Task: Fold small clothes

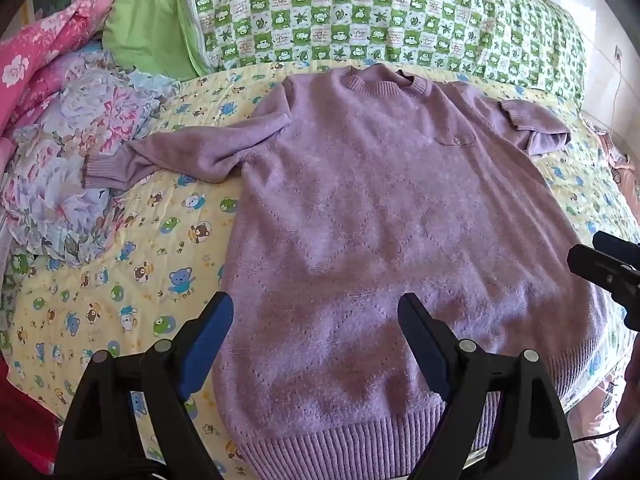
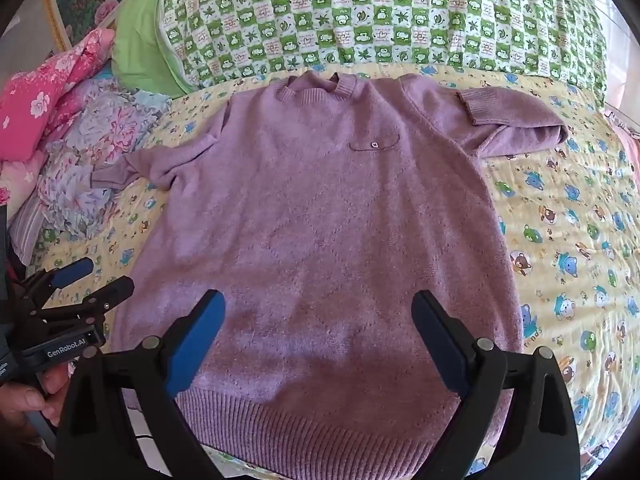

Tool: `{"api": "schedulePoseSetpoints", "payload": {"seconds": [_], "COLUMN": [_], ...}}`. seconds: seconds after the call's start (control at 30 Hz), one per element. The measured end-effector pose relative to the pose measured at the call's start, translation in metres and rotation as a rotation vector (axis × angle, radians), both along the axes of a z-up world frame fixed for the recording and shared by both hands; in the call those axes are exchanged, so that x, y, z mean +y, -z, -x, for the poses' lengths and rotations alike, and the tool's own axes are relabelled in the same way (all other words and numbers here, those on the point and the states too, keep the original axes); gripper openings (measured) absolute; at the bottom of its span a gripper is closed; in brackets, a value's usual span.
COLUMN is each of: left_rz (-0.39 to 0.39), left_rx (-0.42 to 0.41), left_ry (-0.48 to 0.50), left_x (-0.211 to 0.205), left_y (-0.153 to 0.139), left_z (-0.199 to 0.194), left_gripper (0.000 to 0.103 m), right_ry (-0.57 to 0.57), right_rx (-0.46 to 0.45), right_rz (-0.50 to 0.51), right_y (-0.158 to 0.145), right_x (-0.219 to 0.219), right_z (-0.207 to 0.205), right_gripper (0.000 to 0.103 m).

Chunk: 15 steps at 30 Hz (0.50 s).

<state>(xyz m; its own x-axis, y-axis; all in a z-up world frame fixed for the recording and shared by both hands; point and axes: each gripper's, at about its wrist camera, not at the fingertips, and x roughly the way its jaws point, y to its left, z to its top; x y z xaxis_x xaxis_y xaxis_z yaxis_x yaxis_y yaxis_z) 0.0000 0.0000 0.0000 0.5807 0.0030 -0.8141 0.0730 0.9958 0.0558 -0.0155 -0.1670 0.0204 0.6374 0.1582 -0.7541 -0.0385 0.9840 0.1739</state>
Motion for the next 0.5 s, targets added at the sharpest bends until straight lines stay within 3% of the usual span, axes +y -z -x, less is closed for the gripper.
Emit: {"api": "schedulePoseSetpoints", "payload": {"seconds": [0.5], "left_rz": [-0.005], "left_rx": [-0.005], "left_ry": [0.002], "left_x": [-0.0047], "left_y": [0.0039], "left_z": [-0.0058], "left_gripper": [0.085], "right_ry": [0.001], "right_rx": [0.003], "right_rz": [-0.007], "right_y": [0.0004], "right_x": [-0.0017], "right_z": [-0.0014], "right_gripper": [0.094]}}
